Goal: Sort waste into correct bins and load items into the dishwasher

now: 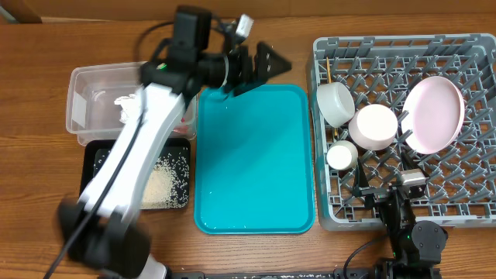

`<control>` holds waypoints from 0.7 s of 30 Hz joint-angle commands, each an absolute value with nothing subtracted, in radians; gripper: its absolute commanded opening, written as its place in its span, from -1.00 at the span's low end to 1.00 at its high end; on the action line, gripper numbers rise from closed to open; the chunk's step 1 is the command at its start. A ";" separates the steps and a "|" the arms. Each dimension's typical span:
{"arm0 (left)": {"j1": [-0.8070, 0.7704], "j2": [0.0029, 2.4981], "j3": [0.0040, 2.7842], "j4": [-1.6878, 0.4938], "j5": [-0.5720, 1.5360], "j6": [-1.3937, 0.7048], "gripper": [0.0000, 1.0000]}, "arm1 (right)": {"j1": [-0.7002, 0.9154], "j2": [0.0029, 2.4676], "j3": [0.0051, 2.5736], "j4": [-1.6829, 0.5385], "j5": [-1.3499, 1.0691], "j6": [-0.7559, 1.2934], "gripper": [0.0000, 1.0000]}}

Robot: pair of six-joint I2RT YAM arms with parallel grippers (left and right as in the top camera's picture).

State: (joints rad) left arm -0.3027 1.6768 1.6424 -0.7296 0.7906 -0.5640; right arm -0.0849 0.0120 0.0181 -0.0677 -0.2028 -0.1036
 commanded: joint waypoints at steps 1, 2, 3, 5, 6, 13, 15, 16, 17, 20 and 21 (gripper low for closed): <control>-0.310 1.486 1.650 -0.925 0.268 -0.303 1.00 | -0.086 0.006 0.008 -0.062 -0.203 -0.094 1.00; -0.310 1.439 1.650 -0.988 0.184 -0.294 1.00 | -0.086 0.006 0.008 -0.062 -0.203 -0.094 1.00; -0.310 1.382 1.650 -1.058 0.089 -0.289 1.00 | -0.086 0.006 0.008 -0.062 -0.203 -0.094 1.00; -0.310 1.283 1.650 -1.168 -0.041 -0.284 1.00 | -0.086 0.006 0.008 -0.062 -0.203 -0.094 1.00; -0.310 1.238 1.650 -1.215 -0.080 -0.284 1.00 | -0.086 0.006 0.008 -0.062 -0.203 -0.094 1.00; -0.310 0.991 1.650 -1.466 -0.104 -0.292 1.00 | -0.086 0.006 0.008 -0.062 -0.203 -0.094 1.00; -0.310 0.950 1.650 -1.513 -0.096 -0.292 1.00 | -0.086 0.006 0.008 -0.062 -0.203 -0.094 1.00; -0.310 0.933 1.650 -1.537 -0.096 -0.292 1.00 | -0.086 0.006 0.008 -0.062 -0.203 -0.094 1.00; -0.310 0.921 1.650 -1.563 -0.093 -0.292 1.00 | -0.086 0.006 0.008 -0.062 -0.203 -0.094 1.00; -0.310 0.897 1.649 -1.645 -0.097 -0.290 1.00 | -0.086 0.006 0.008 -0.062 -0.203 -0.093 1.00; -0.310 0.893 1.649 -1.658 -0.097 -0.271 1.00 | -0.086 0.006 0.008 -0.062 -0.203 -0.094 1.00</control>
State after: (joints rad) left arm -0.3119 0.9031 1.6466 -1.6341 -0.0727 -0.3099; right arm -0.0853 0.0120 0.0181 -0.0681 -0.2028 -0.1043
